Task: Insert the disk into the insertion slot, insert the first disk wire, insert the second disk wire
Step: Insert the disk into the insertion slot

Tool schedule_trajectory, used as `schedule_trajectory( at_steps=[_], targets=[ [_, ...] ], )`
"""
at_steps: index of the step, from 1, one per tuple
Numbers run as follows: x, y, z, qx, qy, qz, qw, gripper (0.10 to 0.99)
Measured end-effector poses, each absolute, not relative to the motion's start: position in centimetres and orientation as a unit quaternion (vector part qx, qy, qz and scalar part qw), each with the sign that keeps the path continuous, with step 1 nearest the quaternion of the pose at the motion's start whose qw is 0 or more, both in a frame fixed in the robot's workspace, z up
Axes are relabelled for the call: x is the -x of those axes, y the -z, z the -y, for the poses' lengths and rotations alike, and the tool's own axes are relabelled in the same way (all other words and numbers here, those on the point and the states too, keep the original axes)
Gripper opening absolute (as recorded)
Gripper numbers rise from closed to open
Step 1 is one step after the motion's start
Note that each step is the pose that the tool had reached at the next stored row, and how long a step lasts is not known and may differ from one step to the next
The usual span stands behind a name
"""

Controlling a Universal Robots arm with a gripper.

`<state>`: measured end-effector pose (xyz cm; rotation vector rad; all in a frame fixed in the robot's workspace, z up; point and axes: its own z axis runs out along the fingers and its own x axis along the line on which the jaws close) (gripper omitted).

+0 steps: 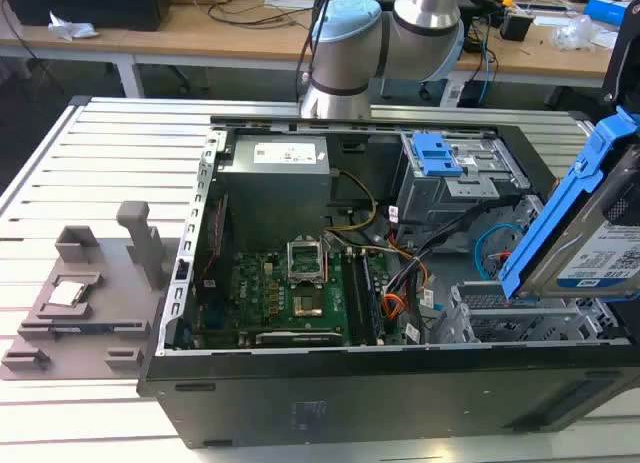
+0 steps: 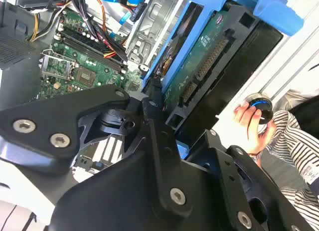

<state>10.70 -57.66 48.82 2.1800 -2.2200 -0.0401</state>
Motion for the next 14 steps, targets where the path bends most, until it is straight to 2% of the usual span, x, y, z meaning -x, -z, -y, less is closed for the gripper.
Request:
schedule_trajectory(
  at_steps=[14],
  targets=[
    [-10.44, -47.98, 57.66, -0.701, 0.013, 0.713, 0.015, 0.361]
  ],
)
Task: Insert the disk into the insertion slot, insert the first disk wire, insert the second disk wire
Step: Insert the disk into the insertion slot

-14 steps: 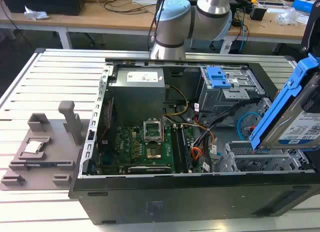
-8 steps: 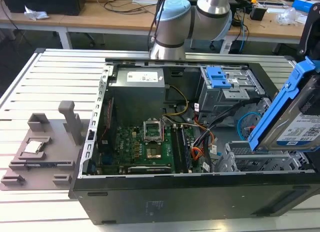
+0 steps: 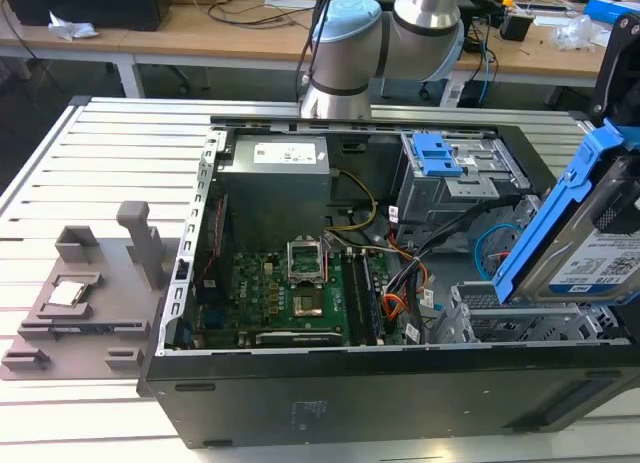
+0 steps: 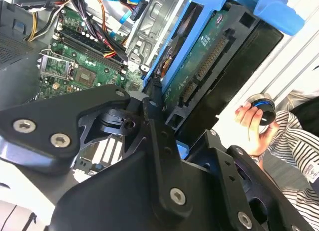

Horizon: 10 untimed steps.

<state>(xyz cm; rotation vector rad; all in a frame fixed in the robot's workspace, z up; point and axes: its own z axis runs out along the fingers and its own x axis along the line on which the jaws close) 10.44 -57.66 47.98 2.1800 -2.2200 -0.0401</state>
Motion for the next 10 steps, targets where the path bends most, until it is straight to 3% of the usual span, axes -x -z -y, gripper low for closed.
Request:
schedule_trajectory(
  at_steps=[10],
  targets=[
    [-9.64, -46.98, 57.66, -0.701, 0.013, 0.713, 0.015, 0.361]
  ],
)
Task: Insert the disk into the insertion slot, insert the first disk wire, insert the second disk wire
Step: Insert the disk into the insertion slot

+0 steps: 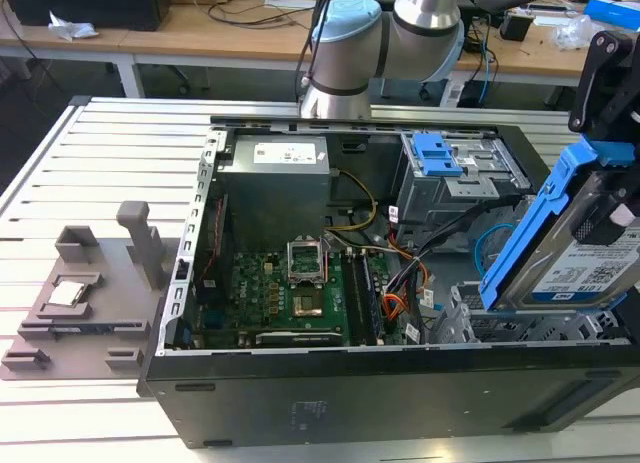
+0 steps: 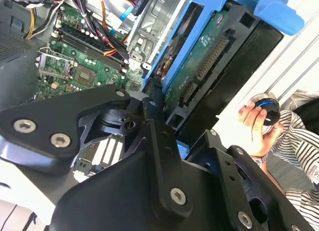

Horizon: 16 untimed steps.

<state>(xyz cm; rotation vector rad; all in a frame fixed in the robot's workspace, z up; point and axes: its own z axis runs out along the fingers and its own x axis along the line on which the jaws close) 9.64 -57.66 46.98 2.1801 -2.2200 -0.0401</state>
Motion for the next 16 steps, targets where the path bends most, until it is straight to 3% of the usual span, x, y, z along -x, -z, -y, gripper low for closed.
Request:
schedule_trajectory(
  at_steps=[16],
  targets=[
    [-9.01, -46.08, 57.63, -0.700, 0.013, 0.713, 0.015, 0.361]
  ],
)
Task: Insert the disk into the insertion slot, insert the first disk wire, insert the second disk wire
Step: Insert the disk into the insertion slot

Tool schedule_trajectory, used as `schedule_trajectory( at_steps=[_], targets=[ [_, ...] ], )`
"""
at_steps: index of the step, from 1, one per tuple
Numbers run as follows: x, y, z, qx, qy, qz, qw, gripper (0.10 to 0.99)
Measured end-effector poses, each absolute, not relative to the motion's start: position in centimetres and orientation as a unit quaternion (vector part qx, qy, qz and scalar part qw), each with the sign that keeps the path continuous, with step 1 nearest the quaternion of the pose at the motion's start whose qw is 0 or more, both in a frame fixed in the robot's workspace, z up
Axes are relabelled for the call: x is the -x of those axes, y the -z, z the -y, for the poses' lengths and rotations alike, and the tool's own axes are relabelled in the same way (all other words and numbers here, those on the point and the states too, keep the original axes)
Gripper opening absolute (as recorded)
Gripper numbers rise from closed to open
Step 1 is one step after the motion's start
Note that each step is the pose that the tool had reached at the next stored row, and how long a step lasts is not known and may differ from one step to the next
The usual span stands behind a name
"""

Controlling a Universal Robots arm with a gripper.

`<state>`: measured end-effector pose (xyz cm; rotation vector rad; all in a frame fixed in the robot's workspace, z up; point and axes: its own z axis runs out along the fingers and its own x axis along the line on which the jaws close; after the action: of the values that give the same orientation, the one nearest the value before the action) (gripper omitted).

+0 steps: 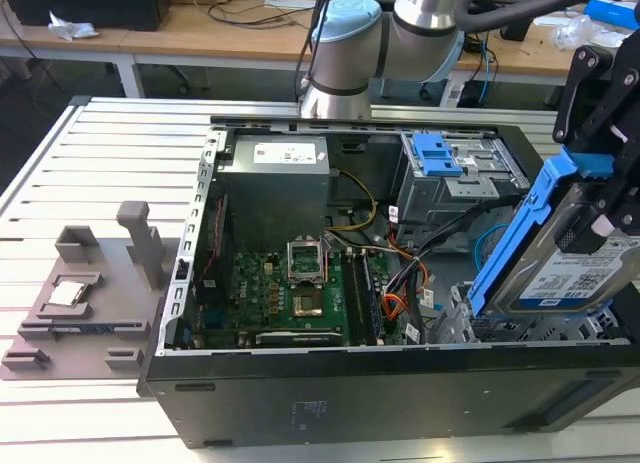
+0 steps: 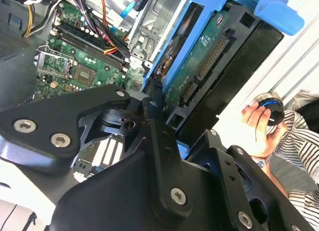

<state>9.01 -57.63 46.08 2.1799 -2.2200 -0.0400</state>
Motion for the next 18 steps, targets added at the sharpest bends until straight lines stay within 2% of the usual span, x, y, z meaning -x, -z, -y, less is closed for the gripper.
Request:
schedule_trajectory(
  at_steps=[18],
  targets=[
    [-9.7, -44.2, 54.3, -0.701, 0.012, 0.713, 0.016, 0.361]
  ],
)
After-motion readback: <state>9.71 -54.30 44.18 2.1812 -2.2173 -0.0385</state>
